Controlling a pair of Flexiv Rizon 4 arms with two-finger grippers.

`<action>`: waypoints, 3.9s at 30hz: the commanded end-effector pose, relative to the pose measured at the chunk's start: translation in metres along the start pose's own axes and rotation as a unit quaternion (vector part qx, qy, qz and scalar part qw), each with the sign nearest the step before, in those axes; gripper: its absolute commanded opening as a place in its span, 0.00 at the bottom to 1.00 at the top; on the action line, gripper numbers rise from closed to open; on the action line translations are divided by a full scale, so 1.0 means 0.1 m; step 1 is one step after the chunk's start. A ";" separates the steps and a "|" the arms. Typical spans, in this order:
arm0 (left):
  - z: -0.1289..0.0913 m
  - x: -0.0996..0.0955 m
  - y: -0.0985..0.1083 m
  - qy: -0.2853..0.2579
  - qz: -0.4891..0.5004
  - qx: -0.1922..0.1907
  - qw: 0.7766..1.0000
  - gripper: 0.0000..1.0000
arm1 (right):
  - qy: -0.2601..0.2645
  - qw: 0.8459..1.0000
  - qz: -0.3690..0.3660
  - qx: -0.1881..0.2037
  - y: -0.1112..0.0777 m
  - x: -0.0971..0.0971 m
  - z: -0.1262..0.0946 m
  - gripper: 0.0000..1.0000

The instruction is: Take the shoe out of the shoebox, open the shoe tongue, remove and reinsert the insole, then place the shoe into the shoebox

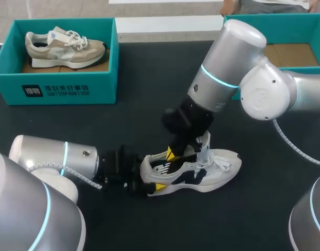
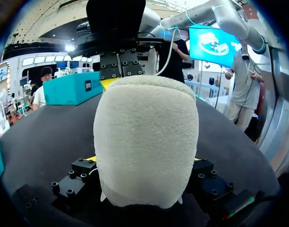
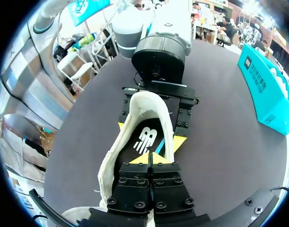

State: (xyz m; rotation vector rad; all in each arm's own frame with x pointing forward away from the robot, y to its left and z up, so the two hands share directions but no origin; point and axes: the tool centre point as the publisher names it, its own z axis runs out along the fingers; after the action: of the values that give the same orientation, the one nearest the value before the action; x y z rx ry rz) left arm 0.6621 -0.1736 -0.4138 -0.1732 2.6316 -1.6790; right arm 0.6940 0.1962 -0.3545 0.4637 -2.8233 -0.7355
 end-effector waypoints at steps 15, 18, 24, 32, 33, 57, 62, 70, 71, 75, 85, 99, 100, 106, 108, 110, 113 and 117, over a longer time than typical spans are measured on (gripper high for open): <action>0.01 0.05 0.03 0.000 0.000 -0.001 1.000 0.00 | -0.032 0.999 0.008 -0.005 -0.16 0.00 -0.43 0.00; 0.01 0.05 0.03 0.000 0.000 -0.001 1.000 0.00 | -0.038 0.999 0.014 -0.015 -0.19 -0.02 -0.50 0.00; 0.01 0.05 0.03 0.000 0.000 -0.001 1.000 0.00 | -0.044 0.998 0.018 -0.037 -0.15 -0.03 -0.57 0.00; 0.01 0.05 0.03 0.000 0.000 -0.001 1.000 0.00 | -0.030 0.997 -0.001 -0.068 0.14 -0.04 -0.41 0.00; 0.01 0.05 0.03 0.000 0.000 -0.001 1.000 0.00 | -0.030 0.997 -0.002 -0.071 0.18 -0.05 -0.40 0.00; 0.01 0.05 0.03 0.000 0.000 -0.001 1.000 0.00 | 0.096 0.988 0.030 -0.117 0.39 -0.19 -0.42 1.00; 0.01 0.05 0.03 0.000 0.000 -0.001 1.000 0.00 | 0.179 0.975 0.037 -0.129 0.36 -0.25 -0.47 1.00; 0.01 0.05 0.03 0.000 0.000 -0.001 1.000 0.00 | 0.277 0.950 0.041 -0.137 0.37 -0.32 -0.52 1.00; 0.01 0.05 0.03 0.000 0.000 -0.001 1.000 0.00 | 0.285 0.948 0.041 -0.135 0.38 -0.31 -0.52 1.00; 0.01 0.05 0.03 0.000 0.000 -0.001 1.000 0.00 | 0.314 0.939 0.043 -0.135 0.43 -0.27 -0.53 1.00; 0.01 0.05 0.03 0.000 0.000 -0.001 1.000 0.00 | 0.361 0.920 0.045 -0.143 0.40 -0.06 -0.43 1.00; 0.01 0.05 0.03 0.000 0.000 -0.001 1.000 0.00 | 0.388 0.912 0.020 -0.133 0.43 0.11 -0.32 0.99; 0.01 0.05 0.03 0.000 0.000 -0.001 1.000 0.00 | 0.390 0.911 0.018 -0.131 0.44 0.13 -0.31 0.99; 0.01 0.05 0.03 0.000 0.000 -0.001 1.000 0.00 | 0.391 0.911 0.018 -0.130 0.44 0.15 -0.31 0.49; 0.01 0.05 0.03 0.000 0.000 -0.001 1.000 0.00 | 0.394 0.909 0.018 -0.131 0.43 0.17 -0.31 0.47; 0.01 0.05 0.03 0.000 0.000 -0.001 1.000 0.00 | 0.399 0.907 0.019 -0.132 0.42 0.20 -0.30 0.36; 0.01 0.05 0.03 0.000 0.000 -0.001 1.000 0.00 | 0.404 0.905 0.019 -0.134 0.42 0.22 -0.28 0.28; 0.01 0.05 0.03 0.000 0.000 -0.001 1.000 0.00 | 0.408 0.903 0.020 -0.138 0.42 0.25 -0.25 0.25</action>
State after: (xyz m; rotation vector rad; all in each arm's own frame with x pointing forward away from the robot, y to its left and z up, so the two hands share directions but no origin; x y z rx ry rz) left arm 0.6613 -0.1737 -0.4137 -0.1719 2.6317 -1.6797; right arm 0.6680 0.2090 -0.3052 0.5080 -1.9152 -0.6999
